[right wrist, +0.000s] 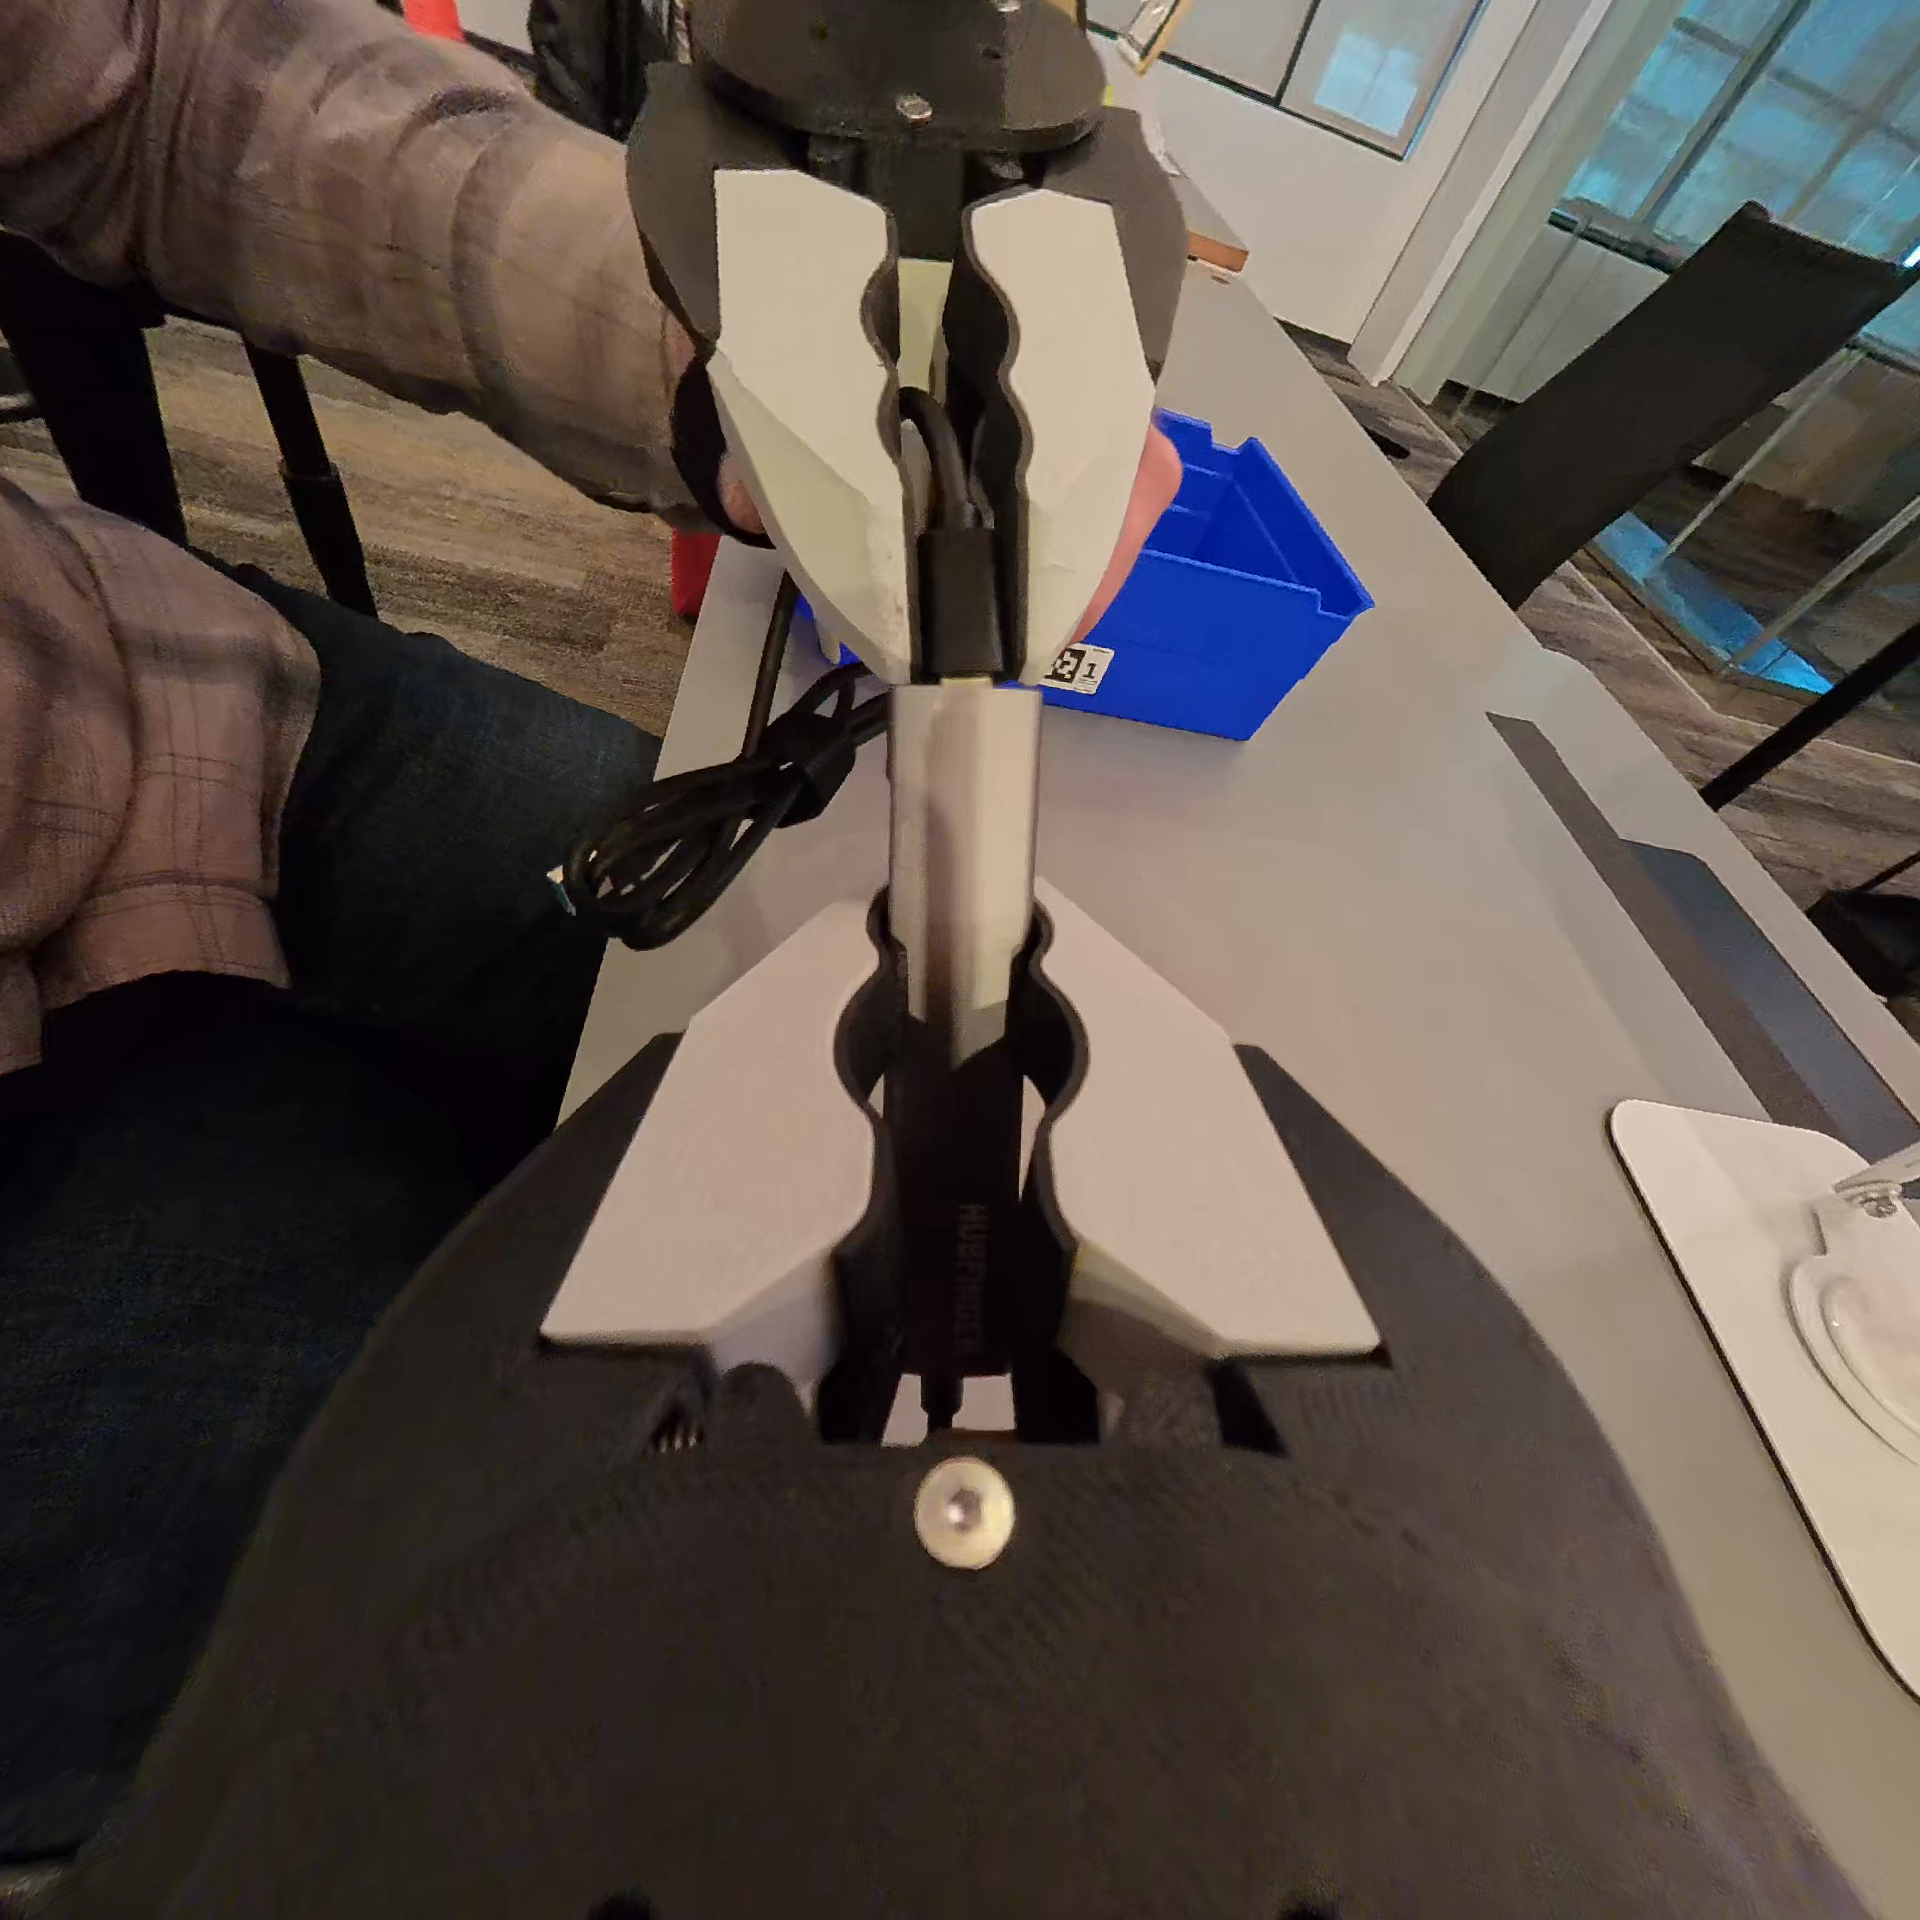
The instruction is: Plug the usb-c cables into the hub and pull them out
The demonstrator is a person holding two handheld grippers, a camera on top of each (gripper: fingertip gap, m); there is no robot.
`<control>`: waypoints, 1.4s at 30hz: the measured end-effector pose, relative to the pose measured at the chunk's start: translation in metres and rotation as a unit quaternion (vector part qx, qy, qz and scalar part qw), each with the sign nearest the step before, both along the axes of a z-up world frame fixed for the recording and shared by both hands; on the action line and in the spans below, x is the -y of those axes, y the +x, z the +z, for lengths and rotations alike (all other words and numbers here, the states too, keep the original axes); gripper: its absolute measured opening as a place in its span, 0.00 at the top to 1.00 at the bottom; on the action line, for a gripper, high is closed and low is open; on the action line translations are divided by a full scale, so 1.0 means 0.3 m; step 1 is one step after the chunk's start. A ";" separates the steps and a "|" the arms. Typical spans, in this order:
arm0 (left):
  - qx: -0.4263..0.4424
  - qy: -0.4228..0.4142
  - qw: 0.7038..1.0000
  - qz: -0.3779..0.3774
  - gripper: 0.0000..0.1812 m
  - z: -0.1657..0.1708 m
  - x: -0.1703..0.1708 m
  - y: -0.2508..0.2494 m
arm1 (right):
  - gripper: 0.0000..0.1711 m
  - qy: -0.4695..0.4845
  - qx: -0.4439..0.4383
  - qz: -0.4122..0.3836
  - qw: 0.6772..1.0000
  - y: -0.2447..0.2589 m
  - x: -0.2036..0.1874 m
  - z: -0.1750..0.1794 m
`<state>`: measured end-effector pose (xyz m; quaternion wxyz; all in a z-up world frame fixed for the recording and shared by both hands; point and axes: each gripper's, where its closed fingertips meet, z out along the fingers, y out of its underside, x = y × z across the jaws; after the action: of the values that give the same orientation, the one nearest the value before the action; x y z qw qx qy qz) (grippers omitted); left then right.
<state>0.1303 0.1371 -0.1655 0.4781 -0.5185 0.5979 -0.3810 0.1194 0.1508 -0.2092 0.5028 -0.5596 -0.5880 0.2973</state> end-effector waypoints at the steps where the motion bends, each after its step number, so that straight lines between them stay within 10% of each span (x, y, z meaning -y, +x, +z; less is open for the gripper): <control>1: 0.004 -0.002 1.000 0.006 0.93 0.001 -0.003 0.000 | 0.92 -0.002 0.000 -0.005 1.000 0.001 -0.003 0.001; 14: -0.010 0.011 0.998 -0.056 0.93 0.033 0.067 -0.017 | 0.91 0.008 0.008 0.050 0.999 -0.009 0.062 0.042; 23: 0.028 0.024 0.997 0.067 0.93 0.134 -0.085 -0.153 | 0.91 -0.002 0.009 -0.056 0.998 0.092 -0.030 0.026; 42: -0.138 0.034 0.967 0.211 0.93 -0.240 -0.359 -0.125 | 0.91 -0.008 0.037 -0.105 0.994 0.130 -0.082 -0.051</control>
<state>0.0927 0.2447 -0.2374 0.4781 -0.6641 0.5472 -0.1760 0.1583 0.1755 -0.2243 0.5048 -0.6326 -0.5418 0.2269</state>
